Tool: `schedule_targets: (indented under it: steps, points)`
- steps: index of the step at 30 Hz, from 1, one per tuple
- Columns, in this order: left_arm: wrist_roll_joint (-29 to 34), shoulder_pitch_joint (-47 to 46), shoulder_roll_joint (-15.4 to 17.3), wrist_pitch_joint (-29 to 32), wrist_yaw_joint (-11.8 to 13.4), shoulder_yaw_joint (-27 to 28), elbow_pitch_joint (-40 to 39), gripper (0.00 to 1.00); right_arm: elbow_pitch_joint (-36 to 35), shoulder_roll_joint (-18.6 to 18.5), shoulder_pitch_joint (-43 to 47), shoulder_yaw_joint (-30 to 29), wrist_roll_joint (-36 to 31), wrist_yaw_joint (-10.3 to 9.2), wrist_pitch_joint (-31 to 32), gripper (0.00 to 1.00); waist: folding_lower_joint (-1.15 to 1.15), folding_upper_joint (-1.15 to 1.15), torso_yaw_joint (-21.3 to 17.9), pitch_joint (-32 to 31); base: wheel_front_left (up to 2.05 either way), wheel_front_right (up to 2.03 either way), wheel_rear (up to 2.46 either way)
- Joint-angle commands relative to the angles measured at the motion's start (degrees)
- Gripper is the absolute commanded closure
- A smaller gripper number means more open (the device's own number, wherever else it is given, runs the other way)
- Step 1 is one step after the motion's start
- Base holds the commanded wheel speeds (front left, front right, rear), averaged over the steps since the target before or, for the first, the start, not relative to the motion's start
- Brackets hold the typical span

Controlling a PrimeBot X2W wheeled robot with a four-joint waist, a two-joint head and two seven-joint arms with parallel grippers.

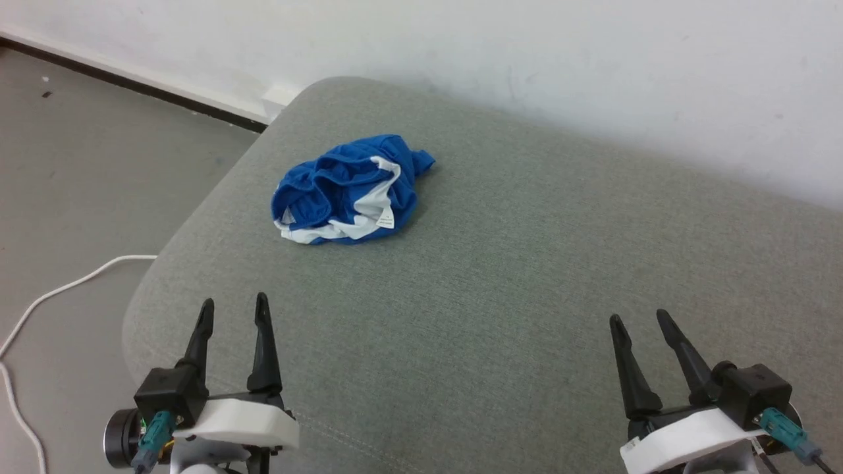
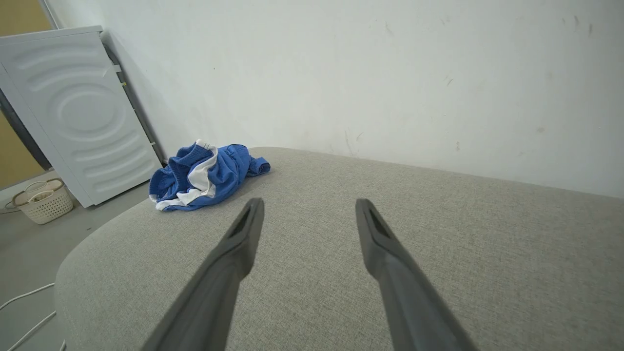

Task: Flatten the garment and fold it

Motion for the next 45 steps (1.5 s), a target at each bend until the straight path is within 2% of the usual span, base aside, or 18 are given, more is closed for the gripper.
schedule_targets:
  steps: [1,7,16,20,24,25,30,35,40,45]
  points:
    - [-0.4,0.82,-0.12,-0.62,0.25,0.08,0.28,0.0,0.38,0.19,0.75,0.1,0.45,-0.11,-0.61,0.0,0.0,0.0,0.45,-0.08,0.0,0.0,0.0]
    - [-0.54,0.78,-0.13,-1.26,0.37,0.13,0.69,0.0,0.85,0.21,0.75,0.28,0.31,-0.12,-1.25,0.0,0.0,0.0,1.56,-0.24,0.0,0.0,0.0]
    - [-0.57,0.8,-0.13,-1.26,0.28,0.54,1.44,0.0,0.76,0.21,1.17,0.07,-0.15,-0.12,-1.25,0.0,0.0,0.0,1.07,-0.29,0.0,0.0,0.0]
    - [-0.07,-0.4,0.21,-1.26,-1.15,0.45,3.38,0.0,0.68,0.21,1.01,-0.08,-0.35,-0.12,-1.25,0.0,0.0,0.0,0.74,0.32,0.0,0.0,0.0]
    - [-1.05,-6.7,2.34,-0.49,-3.99,0.4,8.57,0.0,0.28,0.21,-0.19,0.18,-1.41,-0.12,-0.86,0.0,0.0,0.0,-0.56,2.42,0.0,0.0,0.0]
    - [-1.05,-6.7,2.34,-0.49,-3.99,0.4,8.57,0.0,0.28,0.21,-0.19,0.18,-1.41,-0.12,-0.86,0.0,0.0,0.0,-0.56,2.42,0.0,0.0,0.0]
    - [-6.36,-20.51,5.66,5.79,-7.05,2.88,15.67,0.0,-1.98,0.21,-2.59,-0.31,-4.15,-0.12,1.38,0.0,0.0,0.0,-3.73,7.51,0.0,0.0,0.0]
    - [-11.45,-34.1,10.94,16.8,-9.48,1.91,24.7,0.0,-4.84,0.21,-5.11,-1.0,-6.68,-0.12,3.69,0.0,0.0,0.0,-7.86,13.91,0.0,0.0,0.0]
    - [-17.12,-42.34,16.31,26.33,-10.01,-0.14,30.75,0.0,-7.02,0.21,-7.02,-0.27,-7.58,-0.12,5.18,0.0,0.0,0.0,-12.69,20.59,0.0,0.0,0.0]
    - [-23.72,-45.13,20.09,32.67,-10.05,-6.17,30.85,0.0,-7.9,0.21,-7.39,-0.94,-7.85,-0.12,5.52,0.0,0.0,0.0,-15.01,25.29,0.0,0.0,0.0]
